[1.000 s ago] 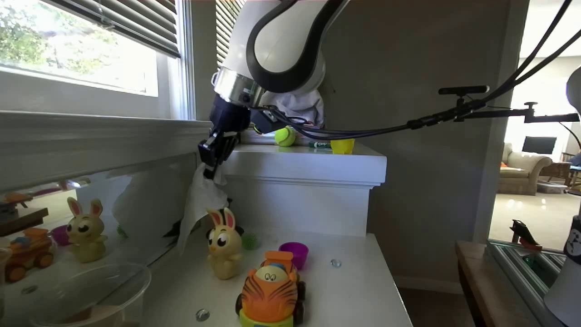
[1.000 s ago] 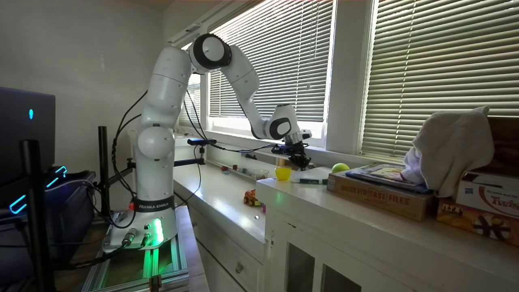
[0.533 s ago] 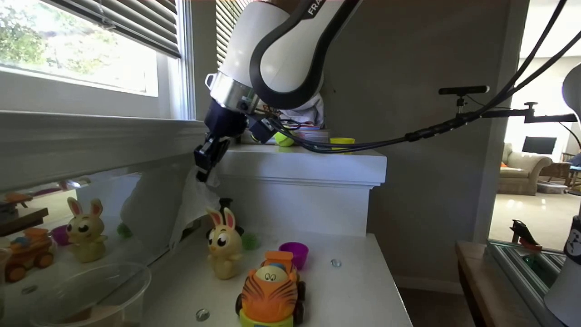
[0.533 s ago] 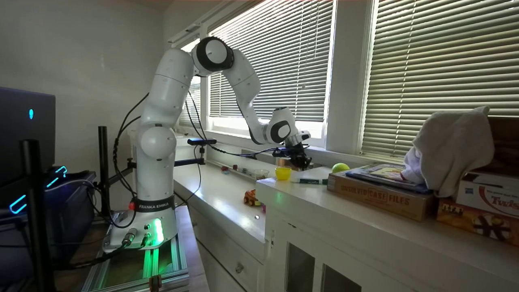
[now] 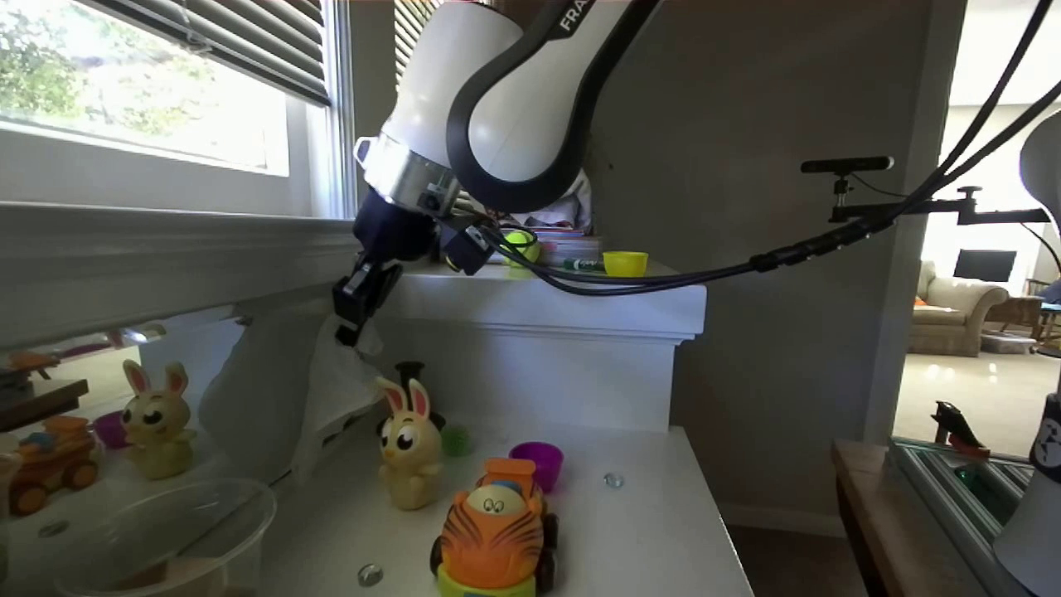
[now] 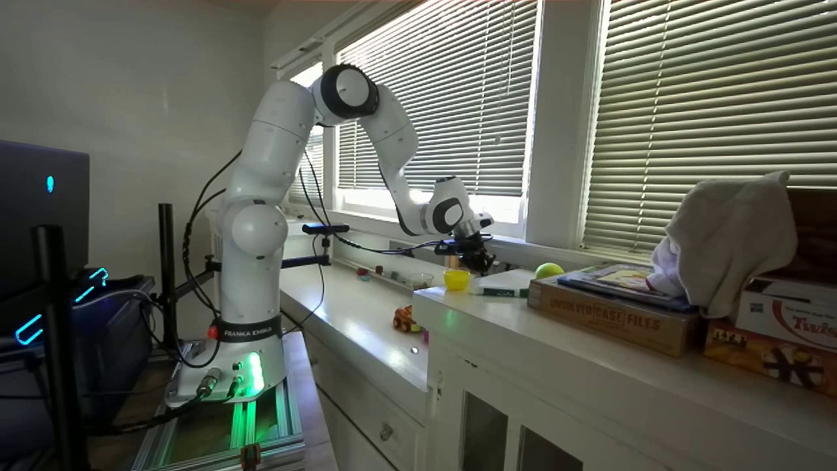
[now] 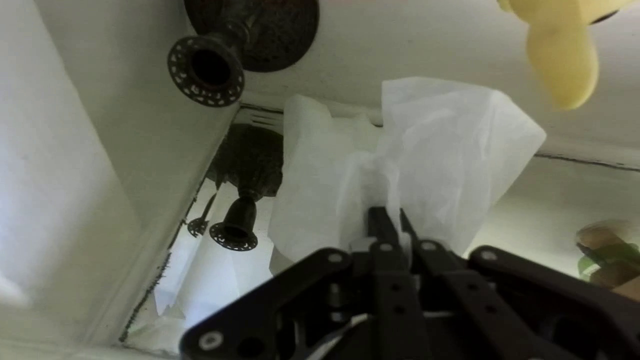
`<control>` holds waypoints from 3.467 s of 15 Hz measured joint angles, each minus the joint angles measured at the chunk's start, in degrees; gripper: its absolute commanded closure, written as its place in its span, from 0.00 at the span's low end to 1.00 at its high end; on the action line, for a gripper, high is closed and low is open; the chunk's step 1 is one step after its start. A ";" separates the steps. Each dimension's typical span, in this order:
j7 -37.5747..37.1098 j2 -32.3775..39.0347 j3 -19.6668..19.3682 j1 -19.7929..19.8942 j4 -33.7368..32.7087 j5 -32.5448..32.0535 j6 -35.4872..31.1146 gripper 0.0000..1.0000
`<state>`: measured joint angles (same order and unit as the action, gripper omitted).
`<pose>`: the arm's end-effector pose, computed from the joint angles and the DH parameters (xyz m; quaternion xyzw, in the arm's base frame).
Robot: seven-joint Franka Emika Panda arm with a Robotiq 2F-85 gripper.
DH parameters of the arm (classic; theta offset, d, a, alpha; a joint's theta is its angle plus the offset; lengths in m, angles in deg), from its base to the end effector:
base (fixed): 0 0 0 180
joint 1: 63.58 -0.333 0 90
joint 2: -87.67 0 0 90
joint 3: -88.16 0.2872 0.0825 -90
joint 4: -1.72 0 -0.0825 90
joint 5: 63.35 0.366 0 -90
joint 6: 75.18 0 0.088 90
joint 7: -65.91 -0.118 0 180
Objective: Use the paper towel to clean the mirror
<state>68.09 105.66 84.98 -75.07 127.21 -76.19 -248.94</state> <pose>0.5766 0.1016 0.2770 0.9448 0.1948 0.2612 0.0347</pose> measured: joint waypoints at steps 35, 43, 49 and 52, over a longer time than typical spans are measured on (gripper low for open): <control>-0.29 3.81 -8.95 -10.14 -5.85 0.08 0.65 1.00; -0.29 3.75 -13.48 -7.09 -5.85 0.12 0.65 1.00; -0.39 3.69 -11.16 -9.46 -6.97 0.17 1.50 1.00; -0.39 3.66 -9.33 -9.83 -7.14 0.36 2.97 1.00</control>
<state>67.69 109.32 75.64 -84.90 120.07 -75.83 -245.96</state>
